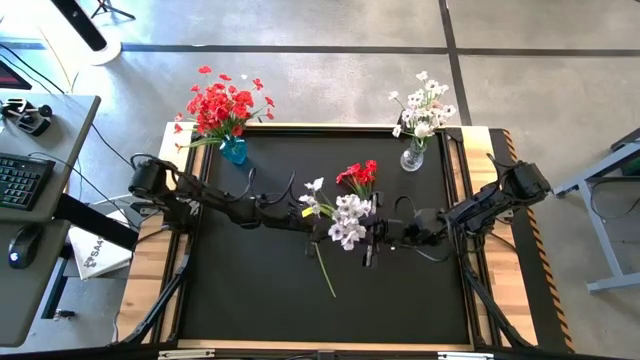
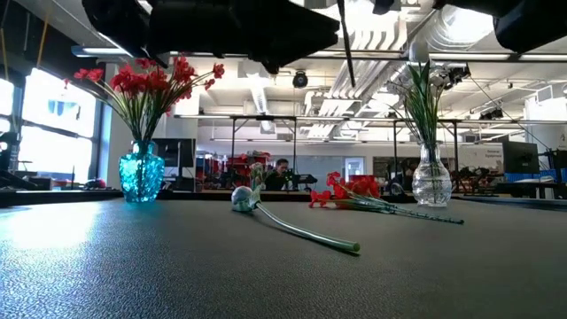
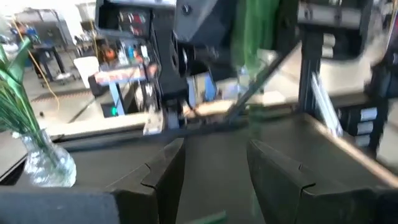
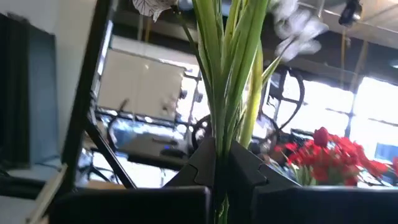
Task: Sort flowers into vase by color
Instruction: Put the white orchid into the transparent vase
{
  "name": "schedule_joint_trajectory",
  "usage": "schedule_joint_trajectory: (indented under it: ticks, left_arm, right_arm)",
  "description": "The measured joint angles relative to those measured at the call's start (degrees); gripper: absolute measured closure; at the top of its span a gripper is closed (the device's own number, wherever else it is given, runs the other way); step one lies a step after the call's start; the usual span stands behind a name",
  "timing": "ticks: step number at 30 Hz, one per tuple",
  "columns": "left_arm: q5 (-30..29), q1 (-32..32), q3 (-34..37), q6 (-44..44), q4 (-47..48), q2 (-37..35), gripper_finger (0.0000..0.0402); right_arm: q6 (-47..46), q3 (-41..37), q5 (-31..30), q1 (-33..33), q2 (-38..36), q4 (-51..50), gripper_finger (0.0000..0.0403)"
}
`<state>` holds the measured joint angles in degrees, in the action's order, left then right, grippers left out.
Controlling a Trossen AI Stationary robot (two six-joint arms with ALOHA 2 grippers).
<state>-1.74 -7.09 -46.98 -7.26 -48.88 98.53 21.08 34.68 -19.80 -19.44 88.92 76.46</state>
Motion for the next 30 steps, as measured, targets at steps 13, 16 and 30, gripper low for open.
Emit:
schedule_joint_trajectory:
  ticks: [13,16,30]
  left_arm:
    - [2.1,-0.5,0.0,-4.2,0.5,-2.5,0.024]
    - [1.1,-0.5,0.0,-3.4,-5.3,-0.5,0.024]
    - [1.9,-0.5,-3.7,-3.3,-7.4,2.3,0.0283]
  right_arm:
    - [1.1,0.0,-2.9,-1.9,0.0,1.9,0.0396]
    - [0.8,0.0,0.1,-1.2,0.0,2.8,0.0396]
    - [1.1,0.0,1.3,-0.4,0.0,2.7,0.0396]
